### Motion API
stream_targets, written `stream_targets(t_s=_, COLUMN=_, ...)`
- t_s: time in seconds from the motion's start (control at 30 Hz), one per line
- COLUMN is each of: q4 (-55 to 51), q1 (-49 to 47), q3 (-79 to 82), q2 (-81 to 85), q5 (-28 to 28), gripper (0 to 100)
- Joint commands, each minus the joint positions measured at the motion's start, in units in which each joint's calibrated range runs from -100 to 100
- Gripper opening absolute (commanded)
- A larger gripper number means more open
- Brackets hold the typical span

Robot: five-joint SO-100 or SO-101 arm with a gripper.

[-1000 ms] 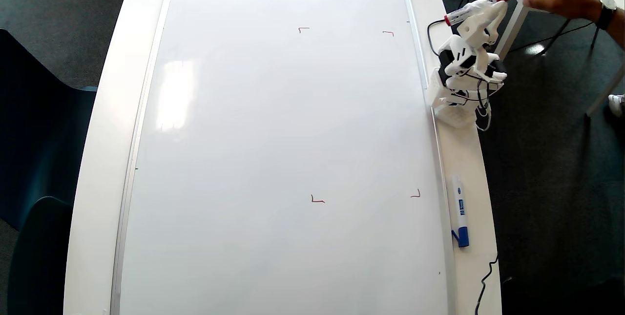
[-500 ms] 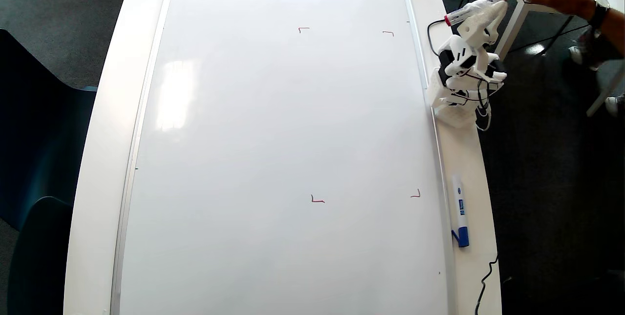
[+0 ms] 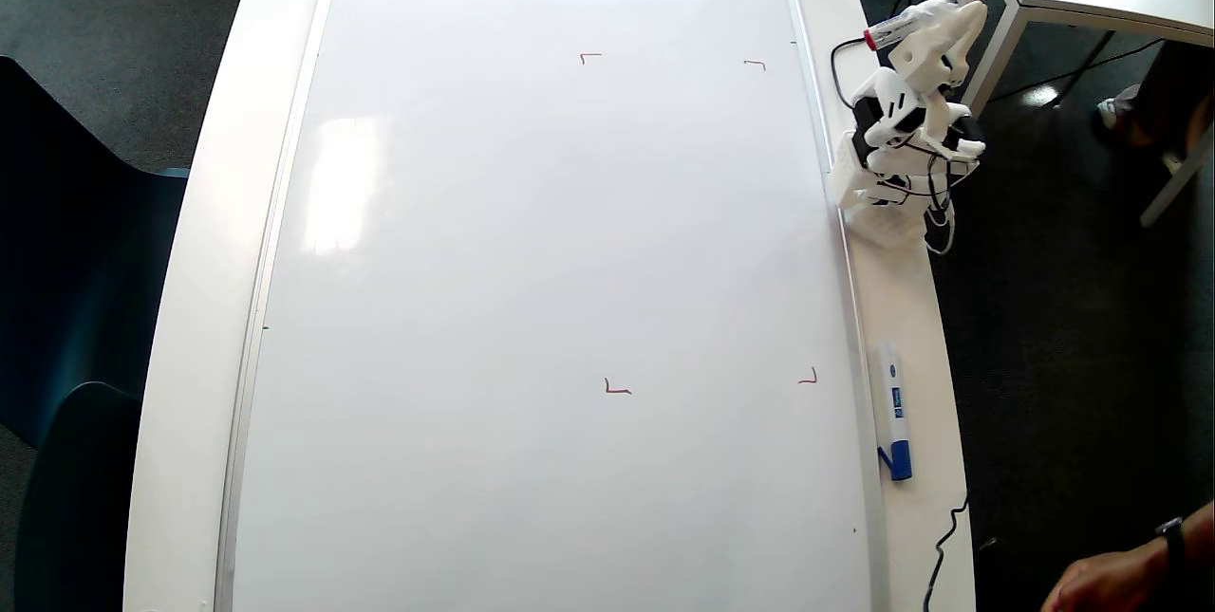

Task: Draw on a whiteboard a robot head using a pen attached to the gripper

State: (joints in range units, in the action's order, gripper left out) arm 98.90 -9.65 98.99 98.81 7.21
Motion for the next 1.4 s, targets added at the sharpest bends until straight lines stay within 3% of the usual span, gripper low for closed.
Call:
stream_targets(t_s=0.0, q4=0.75, q1=-0.33, q3=0.37, q2=-0.07, q5=0.24, gripper=1)
stream_targets(t_s=0.13, q4=0.32, q1=0.04, q3=0.37, q2=-0.49, q5=0.19, gripper=1)
stream_targets(t_s=0.3, q4=-11.33, q1=-0.33, q3=0.01, q2=-0.07, q5=-0.13, gripper=1)
stream_targets(t_s=0.6, q4=-49.90, q1=-0.40, q3=-9.25, q2=-0.07, q5=-0.13, gripper=1)
stream_targets(t_s=0.63, q4=-59.63, q1=-0.40, q3=-11.89, q2=-0.49, q5=-0.19, gripper=1)
stream_targets(t_s=0.77, q4=-81.00, q1=-0.33, q3=-16.97, q2=-0.49, q5=-0.19, gripper=1)
stream_targets(t_s=0.8, q4=-91.08, q1=-0.33, q3=-18.88, q2=-0.49, q5=-0.19, gripper=1)
stream_targets(t_s=0.93, q4=-108.55, q1=0.04, q3=-20.60, q2=-0.49, q5=-0.13, gripper=1)
stream_targets(t_s=1.13, q4=-121.75, q1=-0.33, q3=-20.15, q2=-0.66, q5=0.13, gripper=1)
stream_targets(t_s=1.37, q4=-125.66, q1=-0.25, q3=-19.06, q2=-9.21, q5=0.99, gripper=1)
